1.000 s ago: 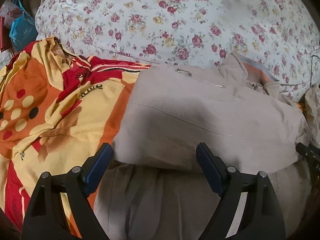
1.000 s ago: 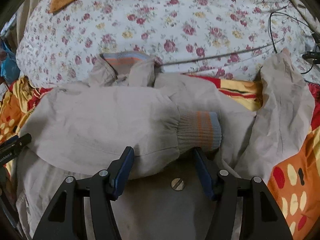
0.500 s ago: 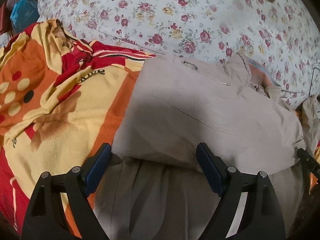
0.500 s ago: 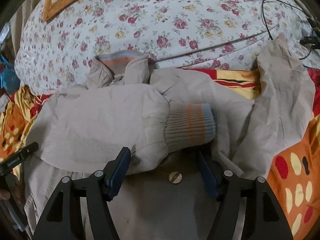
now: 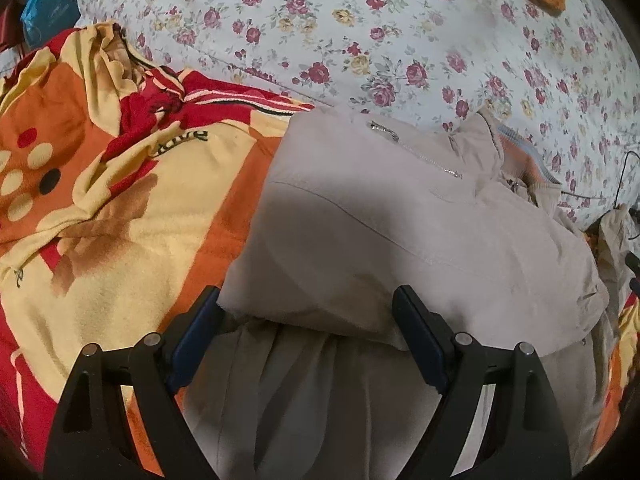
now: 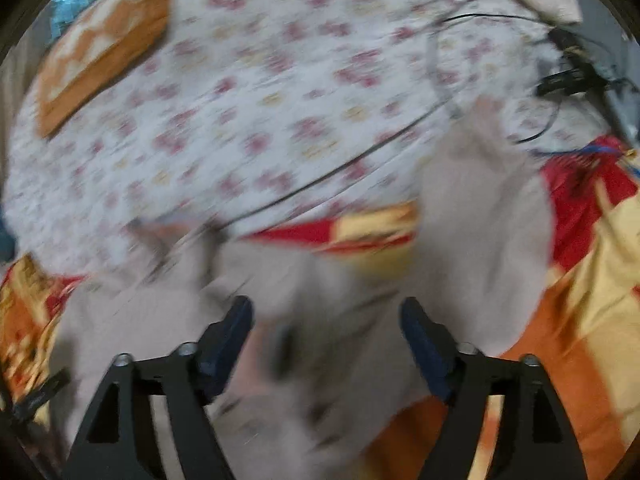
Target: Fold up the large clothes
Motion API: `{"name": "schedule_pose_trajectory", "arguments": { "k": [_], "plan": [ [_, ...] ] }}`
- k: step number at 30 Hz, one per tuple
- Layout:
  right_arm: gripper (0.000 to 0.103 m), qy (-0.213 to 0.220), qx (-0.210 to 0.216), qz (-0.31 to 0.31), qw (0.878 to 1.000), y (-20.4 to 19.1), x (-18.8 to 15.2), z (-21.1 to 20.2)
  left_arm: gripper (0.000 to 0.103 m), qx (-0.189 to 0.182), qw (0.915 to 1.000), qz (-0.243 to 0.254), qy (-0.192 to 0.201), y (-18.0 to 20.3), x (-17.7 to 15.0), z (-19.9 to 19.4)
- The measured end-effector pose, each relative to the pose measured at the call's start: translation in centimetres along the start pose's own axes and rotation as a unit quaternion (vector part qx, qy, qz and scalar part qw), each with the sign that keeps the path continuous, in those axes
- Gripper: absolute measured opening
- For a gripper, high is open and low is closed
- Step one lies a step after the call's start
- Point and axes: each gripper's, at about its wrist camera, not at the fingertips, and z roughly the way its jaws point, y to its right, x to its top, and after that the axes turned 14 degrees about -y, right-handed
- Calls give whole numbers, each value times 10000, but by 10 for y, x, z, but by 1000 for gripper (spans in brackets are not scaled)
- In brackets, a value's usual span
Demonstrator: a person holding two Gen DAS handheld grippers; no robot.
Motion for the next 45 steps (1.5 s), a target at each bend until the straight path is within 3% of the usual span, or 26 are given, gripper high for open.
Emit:
{"name": "schedule_pose_trajectory", "arguments": {
  "k": [5,10,12,13,14,18,21,25,28,29,31,34,35,39,43,45],
  "plan": [
    [84,-235,-582,83,9980,19,52,40,87,13,10000,34,-33,1,2,2],
    [81,-480,-1093,193,9927,37,77,87,87,186,9996,200,-49,6,6,7],
    [59,-556,-1294,113,9900,43,80,100,87,213,9995,212,-63,7,8,9],
    [21,-637,-1310,66,9893,47,80,104,87,211,9995,208,-65,6,8,10],
    [1,-670,-1250,70,9899,50,80,104,87,202,9996,198,-68,5,9,10],
    [1,-295,-372,106,9988,56,67,63,87,124,9999,106,-44,3,9,6],
    [1,39,253,-531,9983,30,50,1,87,61,10000,-12,22,0,9,1],
    [1,486,933,-1552,9823,-27,22,-79,87,-103,9995,-280,123,-10,8,-5],
    [1,635,1629,-2356,9560,-81,-12,-122,87,-332,9982,-483,125,-19,7,-8],
    [5,564,1771,-2776,9425,-106,-35,-127,87,-382,9979,-513,136,-20,7,-9],
    [11,266,1726,-3262,9290,-140,-69,-118,87,-507,9970,-548,191,-23,6,-12],
    [45,-624,1801,-3721,9084,-167,-120,-87,87,-668,9963,-501,214,-23,5,-16],
    [46,-831,1748,-3775,9056,-171,-135,-77,87,-729,9960,-478,216,-22,4,-17],
    [47,-976,1827,-3641,9080,-166,-145,-73,87,-825,9952,-487,221,-20,6,-18],
    [71,-675,2245,-3208,9177,-158,-126,-84,87,-842,9951,-456,252,-18,5,-19],
    [73,-590,2255,-3035,9239,-163,-116,-81,87,-811,9954,-438,278,-17,5,-19]
  ]
}}
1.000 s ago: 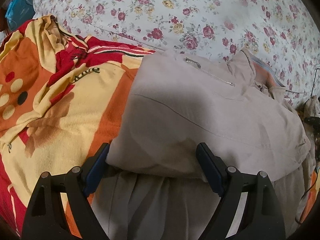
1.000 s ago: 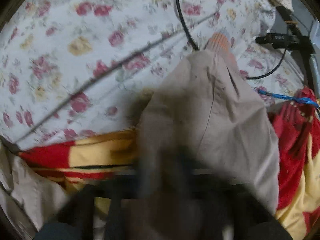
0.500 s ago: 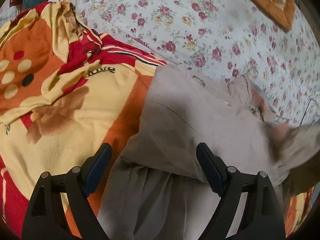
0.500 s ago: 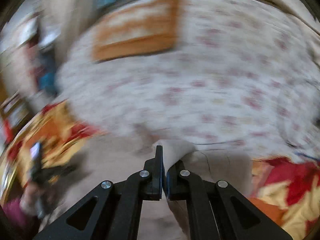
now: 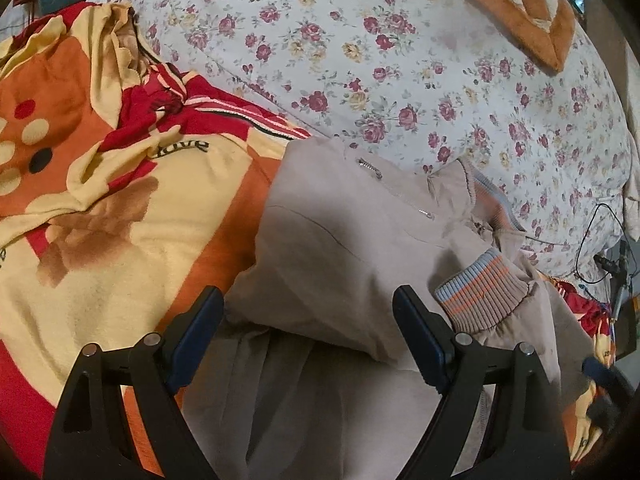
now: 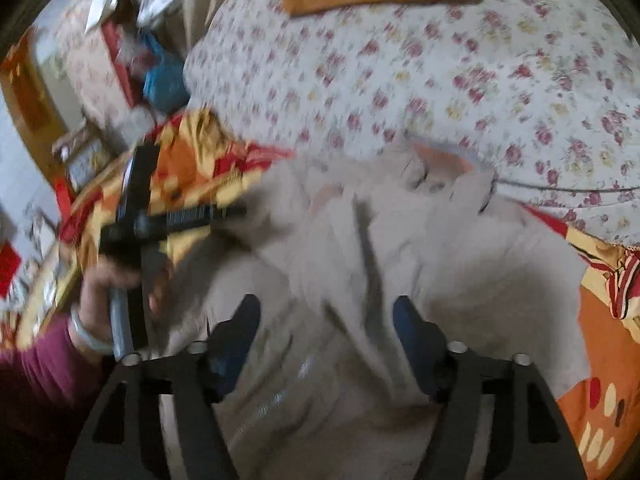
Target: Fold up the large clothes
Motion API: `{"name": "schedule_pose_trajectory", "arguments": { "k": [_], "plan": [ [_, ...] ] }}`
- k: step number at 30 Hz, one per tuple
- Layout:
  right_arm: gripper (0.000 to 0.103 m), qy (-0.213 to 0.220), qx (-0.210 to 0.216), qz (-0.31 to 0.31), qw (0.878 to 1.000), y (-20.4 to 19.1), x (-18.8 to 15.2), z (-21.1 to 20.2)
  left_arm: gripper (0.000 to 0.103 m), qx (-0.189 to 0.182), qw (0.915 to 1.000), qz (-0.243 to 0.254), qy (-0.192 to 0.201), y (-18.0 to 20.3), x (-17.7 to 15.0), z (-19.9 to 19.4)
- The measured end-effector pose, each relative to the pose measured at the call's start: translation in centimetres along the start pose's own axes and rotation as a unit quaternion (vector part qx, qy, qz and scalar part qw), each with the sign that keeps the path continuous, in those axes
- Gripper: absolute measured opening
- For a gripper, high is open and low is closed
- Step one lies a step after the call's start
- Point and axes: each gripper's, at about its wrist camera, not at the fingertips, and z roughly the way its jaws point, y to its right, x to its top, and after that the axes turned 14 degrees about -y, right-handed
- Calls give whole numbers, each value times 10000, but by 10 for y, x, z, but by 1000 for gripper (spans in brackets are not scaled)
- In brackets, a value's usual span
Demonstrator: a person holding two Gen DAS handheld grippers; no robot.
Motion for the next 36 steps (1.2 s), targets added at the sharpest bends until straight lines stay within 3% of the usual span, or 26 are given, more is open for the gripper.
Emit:
{"name": "schedule_pose_trajectory", "arguments": {
  "k": [4,6,8,10,13,14,16,18,19,20,24,26,29,33,35,36],
  "plan": [
    [73,-100,1,-75,9999,-3,21,32,87,-24,10000,-66,-13,-4,2,1],
    [68,-355,-243,-330,9985,-11,29,62,87,-25,9999,-99,4,-6,3,-1],
    [5,-652,-754,-522,9936,-18,38,87,87,-39,9999,-118,57,-8,4,-5],
    [3,-335,-1010,-287,9939,-13,44,82,87,-60,9997,-153,204,-11,6,-13],
    [3,680,-1305,199,9889,-8,47,44,87,-101,9988,-236,411,-13,10,-20],
    [4,825,-1320,139,9877,-14,45,41,87,-114,9987,-253,425,-13,11,-19],
    [12,528,-1007,-218,9933,-28,42,54,87,-137,9991,-229,327,-11,13,-15],
    [28,-527,-411,-700,9953,-48,30,90,87,-218,9994,-193,212,-10,11,-12],
    [39,-817,-276,-802,9930,-53,21,98,87,-321,9991,-188,197,-9,10,-12],
    [40,-872,-241,-875,9920,-56,12,99,87,-416,9988,-182,200,-9,10,-12],
    [45,-516,-86,-628,9967,-39,-10,56,87,-730,9971,-14,213,-1,7,-15],
    [64,-12,-10,-190,9998,-14,-22,15,87,-803,9966,153,120,8,3,-13],
    [81,704,-164,491,9962,23,-41,-36,87,-938,9948,386,-35,22,-3,-7],
    [81,1143,-270,1414,9830,73,-60,-66,87,-522,9951,816,-207,49,-10,7],
    [82,1196,-252,1936,9734,99,-65,-67,87,-514,9933,978,-331,59,-11,15],
    [82,1200,-239,2100,9700,111,-70,-66,70,-519,9923,1057,-373,64,-12,17]
  ]
}}
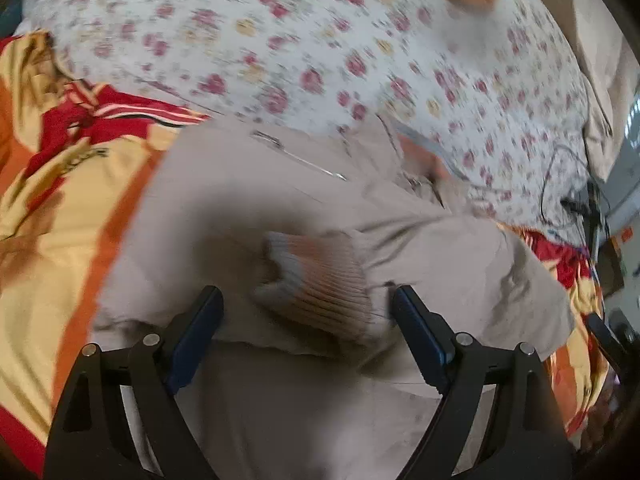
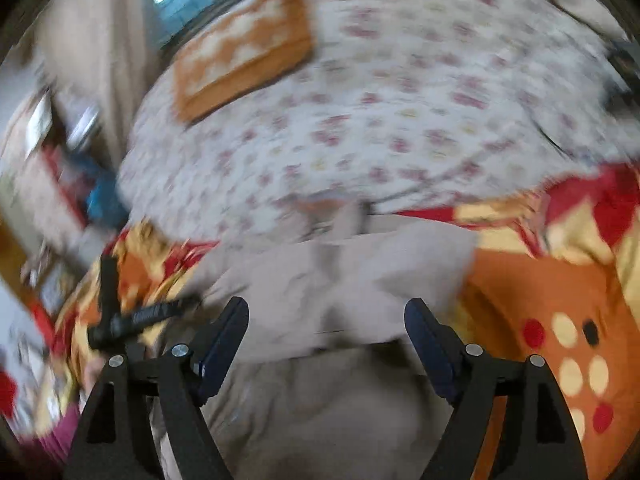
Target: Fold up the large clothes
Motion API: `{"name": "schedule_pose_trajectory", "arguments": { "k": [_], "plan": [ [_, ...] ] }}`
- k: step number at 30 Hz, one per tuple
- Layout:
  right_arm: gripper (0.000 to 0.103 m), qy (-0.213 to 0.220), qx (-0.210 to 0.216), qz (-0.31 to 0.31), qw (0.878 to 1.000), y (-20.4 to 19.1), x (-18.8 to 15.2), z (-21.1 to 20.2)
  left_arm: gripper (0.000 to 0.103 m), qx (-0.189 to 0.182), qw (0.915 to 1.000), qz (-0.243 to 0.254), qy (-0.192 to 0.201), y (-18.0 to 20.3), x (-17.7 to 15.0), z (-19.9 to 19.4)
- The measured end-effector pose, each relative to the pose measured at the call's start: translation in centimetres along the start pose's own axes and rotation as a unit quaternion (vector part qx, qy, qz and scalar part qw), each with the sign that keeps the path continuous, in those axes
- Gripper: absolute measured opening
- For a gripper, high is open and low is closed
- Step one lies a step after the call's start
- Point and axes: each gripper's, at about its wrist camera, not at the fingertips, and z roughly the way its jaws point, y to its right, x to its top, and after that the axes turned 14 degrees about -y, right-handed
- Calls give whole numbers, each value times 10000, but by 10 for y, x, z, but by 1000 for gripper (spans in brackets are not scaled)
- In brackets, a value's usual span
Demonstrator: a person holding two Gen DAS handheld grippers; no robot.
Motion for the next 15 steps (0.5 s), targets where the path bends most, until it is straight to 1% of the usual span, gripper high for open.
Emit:
{"name": "schedule_pose_trajectory", "arguments": {
  "k": [2,4,5,8,10,12,14,15],
  "plan": [
    [82,-38,-13,197,9998,14,-1,5,39,54,9998,120,-115,9,4,-1],
    [82,-69,-191,308,9993,24,-2,8,17,-36,9997,211,86,19,12,-19],
    [82,-52,-239,346,9991,27,-1,7,11,31,9993,286,250,24,17,-33],
    [82,33,-226,384,9990,32,-4,1,11,151,9965,370,734,25,31,-70],
    [82,-46,-213,397,9990,35,-5,2,11,365,9944,258,956,14,37,-83],
    [82,-213,-251,359,9988,35,-7,9,11,512,9944,11,921,-5,41,-82],
    [82,-366,-315,278,9985,33,-8,18,11,493,9955,-247,774,-26,40,-74],
    [82,-463,-328,223,9981,30,-8,26,11,468,9962,-356,635,-36,39,-65]
  ]
}}
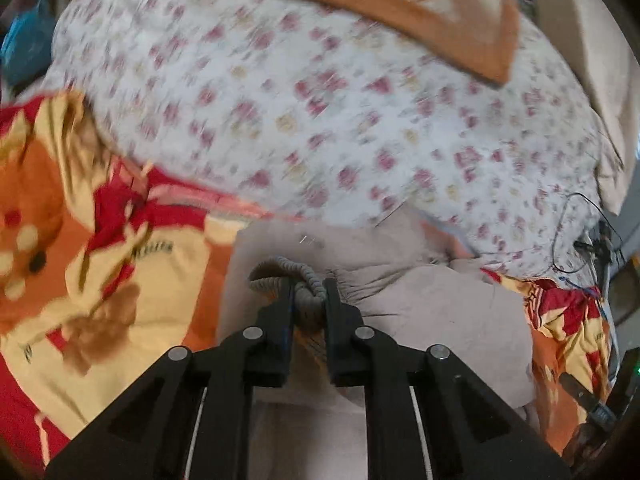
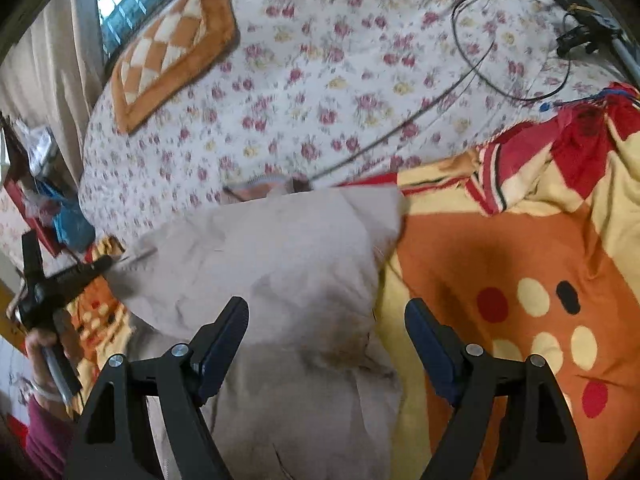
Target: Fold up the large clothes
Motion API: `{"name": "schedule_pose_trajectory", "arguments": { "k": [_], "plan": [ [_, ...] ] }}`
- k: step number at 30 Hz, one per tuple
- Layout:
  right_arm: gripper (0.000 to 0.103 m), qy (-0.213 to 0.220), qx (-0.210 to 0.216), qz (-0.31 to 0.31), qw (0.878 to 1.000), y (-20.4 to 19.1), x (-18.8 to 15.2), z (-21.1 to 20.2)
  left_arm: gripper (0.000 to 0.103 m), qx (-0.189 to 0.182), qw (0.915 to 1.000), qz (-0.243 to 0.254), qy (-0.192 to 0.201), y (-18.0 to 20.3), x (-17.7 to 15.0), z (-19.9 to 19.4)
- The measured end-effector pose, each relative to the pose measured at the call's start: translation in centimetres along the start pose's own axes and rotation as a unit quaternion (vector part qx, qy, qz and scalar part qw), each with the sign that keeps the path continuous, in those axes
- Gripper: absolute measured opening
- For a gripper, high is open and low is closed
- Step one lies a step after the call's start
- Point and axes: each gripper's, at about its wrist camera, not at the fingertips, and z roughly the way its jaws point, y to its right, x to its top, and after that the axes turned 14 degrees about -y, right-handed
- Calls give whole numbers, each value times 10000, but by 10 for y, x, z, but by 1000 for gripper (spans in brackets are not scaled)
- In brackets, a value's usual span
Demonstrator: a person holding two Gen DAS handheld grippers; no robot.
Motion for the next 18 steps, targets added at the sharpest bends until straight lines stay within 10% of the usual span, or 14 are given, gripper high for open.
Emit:
{"name": "schedule_pose_trajectory", "arguments": {
  "k": [6,7,8,9,18],
  "plan": [
    [82,-565,-357,25,9978,-7,17,54,11,-64,9995,-148,-269,-12,-12,32],
    [70,-701,-509,54,9962,-4,17,64,11,-105,9995,-155,-244,-11,-12,33],
    [28,-778,-505,64,9957,-1,16,70,12,-174,9995,-151,-207,-12,-14,33],
    [9,-788,-536,93,9954,2,15,71,12,-270,9993,-155,-186,-12,-15,33],
    [7,-123,-1257,22,9920,7,10,44,48,116,9984,-436,-353,-18,-4,45]
  ]
}}
